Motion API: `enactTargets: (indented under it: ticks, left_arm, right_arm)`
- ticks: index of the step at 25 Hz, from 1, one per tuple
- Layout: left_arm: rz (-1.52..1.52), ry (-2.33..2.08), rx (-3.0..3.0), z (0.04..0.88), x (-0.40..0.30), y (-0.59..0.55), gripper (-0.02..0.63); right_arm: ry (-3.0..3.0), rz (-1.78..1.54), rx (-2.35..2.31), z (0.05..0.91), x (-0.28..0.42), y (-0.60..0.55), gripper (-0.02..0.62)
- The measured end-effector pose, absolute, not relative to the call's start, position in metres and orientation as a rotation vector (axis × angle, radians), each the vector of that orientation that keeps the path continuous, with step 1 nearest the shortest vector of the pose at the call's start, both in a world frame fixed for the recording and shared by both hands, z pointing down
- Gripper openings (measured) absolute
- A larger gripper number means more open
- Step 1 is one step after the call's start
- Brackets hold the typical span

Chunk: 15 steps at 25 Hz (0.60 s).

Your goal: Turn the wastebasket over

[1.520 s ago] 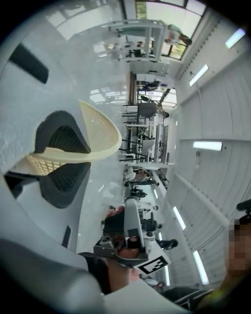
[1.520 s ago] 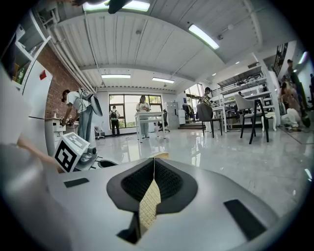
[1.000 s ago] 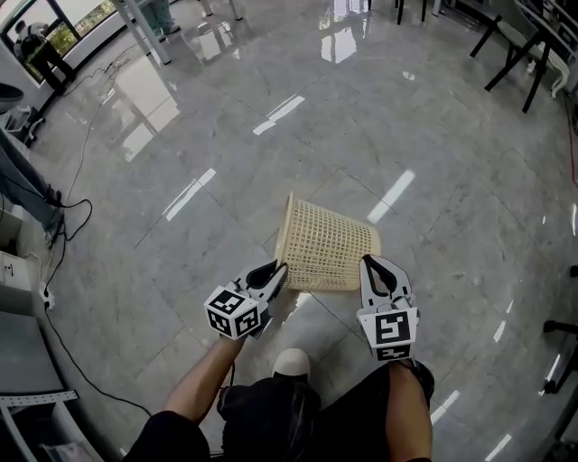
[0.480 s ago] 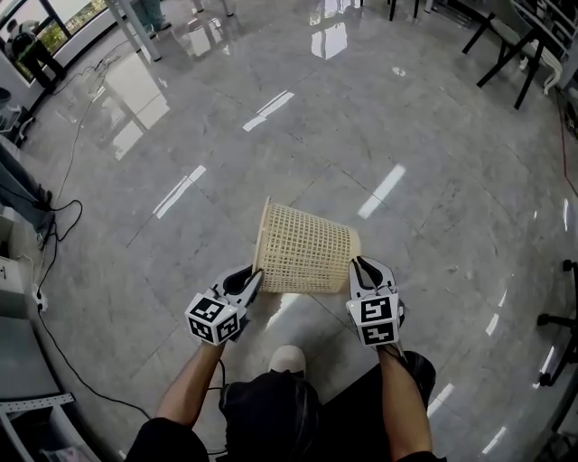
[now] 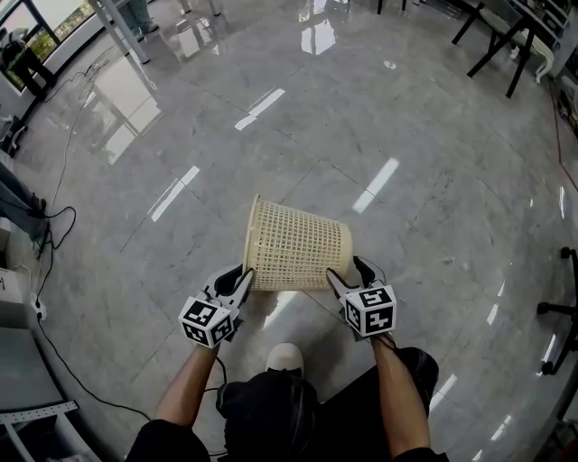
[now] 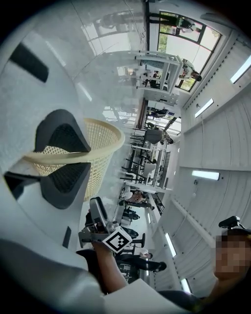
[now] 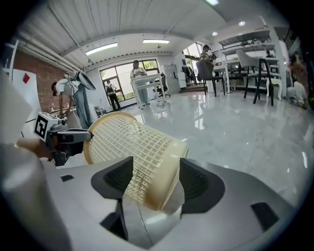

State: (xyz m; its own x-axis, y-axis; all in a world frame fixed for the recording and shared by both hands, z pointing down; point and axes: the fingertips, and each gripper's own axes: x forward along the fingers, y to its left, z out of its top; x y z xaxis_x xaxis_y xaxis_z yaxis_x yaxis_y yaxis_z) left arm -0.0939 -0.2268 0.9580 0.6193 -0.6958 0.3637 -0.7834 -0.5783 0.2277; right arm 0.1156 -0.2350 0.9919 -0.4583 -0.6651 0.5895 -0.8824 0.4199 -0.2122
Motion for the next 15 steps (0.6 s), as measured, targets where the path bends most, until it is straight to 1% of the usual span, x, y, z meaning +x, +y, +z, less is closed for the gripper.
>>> enactTargets:
  ticks: [11,15]
  left_arm:
    - [0.312,-1.168,2.484,0.959,-0.096,-0.227,0.069]
    - [0.32,-1.169,2.498,0.962,-0.098,-0.225,0.068]
  right_arm:
    - [-2.23,1.113,1.258,1.025,0.11,-0.226,0.282]
    - [-2.221,1.124,1.234,1.027,0.105,-0.224,0.282]
